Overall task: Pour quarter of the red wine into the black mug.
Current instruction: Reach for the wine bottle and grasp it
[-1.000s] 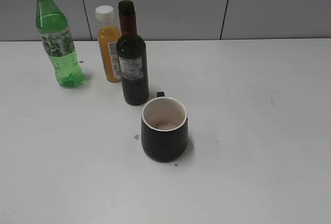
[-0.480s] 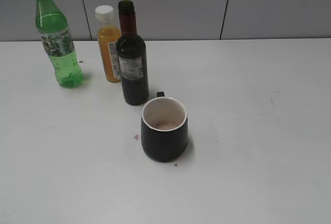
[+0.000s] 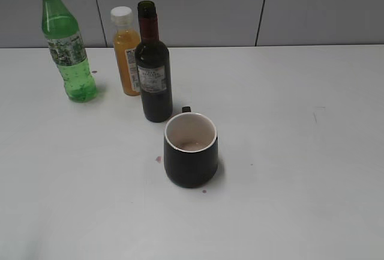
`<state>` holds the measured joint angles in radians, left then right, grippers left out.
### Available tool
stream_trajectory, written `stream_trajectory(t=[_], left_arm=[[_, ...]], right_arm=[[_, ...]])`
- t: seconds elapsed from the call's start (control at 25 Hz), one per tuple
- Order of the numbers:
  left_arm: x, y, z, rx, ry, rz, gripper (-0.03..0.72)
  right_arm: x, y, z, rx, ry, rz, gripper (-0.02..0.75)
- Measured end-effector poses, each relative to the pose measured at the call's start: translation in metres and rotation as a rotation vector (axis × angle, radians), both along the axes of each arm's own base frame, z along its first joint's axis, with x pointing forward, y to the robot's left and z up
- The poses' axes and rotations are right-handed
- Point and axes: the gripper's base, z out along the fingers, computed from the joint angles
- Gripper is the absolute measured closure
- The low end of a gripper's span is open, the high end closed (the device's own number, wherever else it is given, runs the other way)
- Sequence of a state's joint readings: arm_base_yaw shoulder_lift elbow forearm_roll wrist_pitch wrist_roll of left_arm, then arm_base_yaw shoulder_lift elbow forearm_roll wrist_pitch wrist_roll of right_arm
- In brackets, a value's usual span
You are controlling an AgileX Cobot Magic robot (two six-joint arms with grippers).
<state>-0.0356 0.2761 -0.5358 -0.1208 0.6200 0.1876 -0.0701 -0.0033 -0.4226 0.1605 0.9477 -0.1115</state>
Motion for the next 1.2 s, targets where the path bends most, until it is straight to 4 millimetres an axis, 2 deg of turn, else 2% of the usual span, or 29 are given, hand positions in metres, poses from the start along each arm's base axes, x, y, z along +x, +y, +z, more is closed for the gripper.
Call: stream_trajectory(t=[0.24,0.36,0.48,0.56,0.72,0.84,1.0,1.2], left_arm=[[0.071,-0.005,0.007,-0.020,-0.083,-0.017,-0.004],[0.100,-0.006,0.005,-0.001,-0.141,0.005,-0.004],[0.122,-0.018,-0.001,0.033,-0.173,-0.031,-0.004],[0.136,-0.033,-0.010,0.050,-0.160,-0.085,0.000],[0.157,-0.060,-0.030,0.082,-0.165,-0.165,0.006],[0.170,-0.073,-0.051,0.062,-0.148,-0.212,0.012],[0.182,-0.085,-0.073,-0.018,-0.173,-0.296,0.017],[0.200,-0.097,-0.108,-0.014,-0.159,-0.400,0.023]], right_arm=[[0.000,0.000,0.000,0.000,0.000,0.000,0.152],[0.000,0.000,0.000,0.000,0.000,0.000,0.152],[0.000,0.000,0.000,0.000,0.000,0.000,0.151],[0.000,0.000,0.000,0.000,0.000,0.000,0.151],[0.000,0.000,0.000,0.000,0.000,0.000,0.151],[0.000,0.000,0.000,0.000,0.000,0.000,0.151],[0.000,0.000,0.000,0.000,0.000,0.000,0.151],[0.000,0.000,0.000,0.000,0.000,0.000,0.152]])
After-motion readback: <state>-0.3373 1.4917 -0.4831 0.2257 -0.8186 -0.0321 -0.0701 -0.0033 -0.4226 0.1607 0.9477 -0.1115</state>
